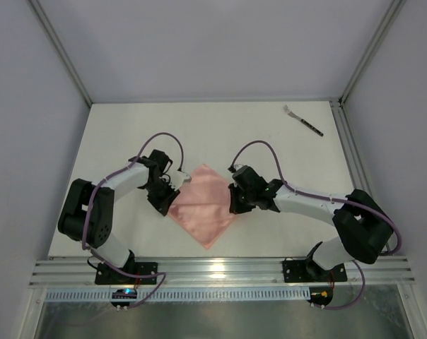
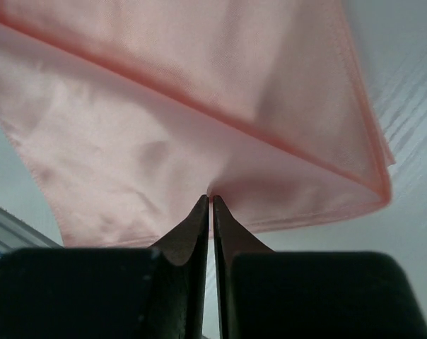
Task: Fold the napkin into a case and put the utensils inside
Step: Fold the top corner of the square-folded napkin at the center of the board, then smooth out the upper triangle-folded napkin at the center of the board.
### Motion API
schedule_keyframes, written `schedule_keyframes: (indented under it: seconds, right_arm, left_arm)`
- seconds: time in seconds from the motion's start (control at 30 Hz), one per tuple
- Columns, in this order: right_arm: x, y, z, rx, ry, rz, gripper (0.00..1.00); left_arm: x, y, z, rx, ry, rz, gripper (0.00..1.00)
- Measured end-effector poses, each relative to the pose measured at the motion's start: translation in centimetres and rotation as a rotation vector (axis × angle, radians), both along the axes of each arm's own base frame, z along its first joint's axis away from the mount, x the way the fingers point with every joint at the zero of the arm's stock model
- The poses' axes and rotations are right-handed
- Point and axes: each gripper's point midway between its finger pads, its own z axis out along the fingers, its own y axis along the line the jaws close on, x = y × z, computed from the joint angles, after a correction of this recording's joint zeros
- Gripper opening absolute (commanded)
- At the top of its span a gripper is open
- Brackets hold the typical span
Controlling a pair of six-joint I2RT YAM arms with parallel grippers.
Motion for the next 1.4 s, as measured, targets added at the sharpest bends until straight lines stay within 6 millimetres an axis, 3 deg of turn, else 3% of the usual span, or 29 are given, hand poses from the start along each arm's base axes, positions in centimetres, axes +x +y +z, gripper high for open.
schedule_keyframes:
  seconds: [0.47, 0.8, 0.97, 1.13, 1.17, 1.27, 1.4]
  right_arm:
    - [3.9, -4.0, -2.8, -0.036, 0.02, -0.143, 0.04]
    - [7.2, -4.0, -2.4, -0.059, -0.013, -0.124, 0.05]
    - [8.1, -3.8, -0.4, -0.063, -0.056, -0.095, 0.13]
    - [8.4, -3.9, 2.7, -0.036, -0.12, -0.091, 0.18]
    - [8.4, -4.0, 3.1, -0.034, -0.128, -0.095, 0.24]
    - [8.7, -4.9, 3.4, -0.047, -0.135, -0.132, 0.31]
    - [9.4, -6.7, 2.7, -0.047, -0.102, -0.206, 0.38]
  left_arm:
    - [-0.1, 0.3, -0.3, 0.015, -0.001, 0.0, 0.23]
    - [-0.2, 0.3, -0.3, 0.014, 0.002, -0.005, 0.22]
    - [-0.9, -0.2, 0.3, -0.03, 0.015, -0.044, 0.24]
    - [-2.7, -1.4, 3.4, -0.151, 0.012, -0.143, 0.27]
    - [-2.8, -1.6, 3.9, -0.173, 0.008, -0.158, 0.27]
    - [-3.0, -2.3, 5.4, -0.226, -0.01, -0.186, 0.28]
    - [-1.3, -2.1, 5.2, -0.198, -0.061, -0.109, 0.31]
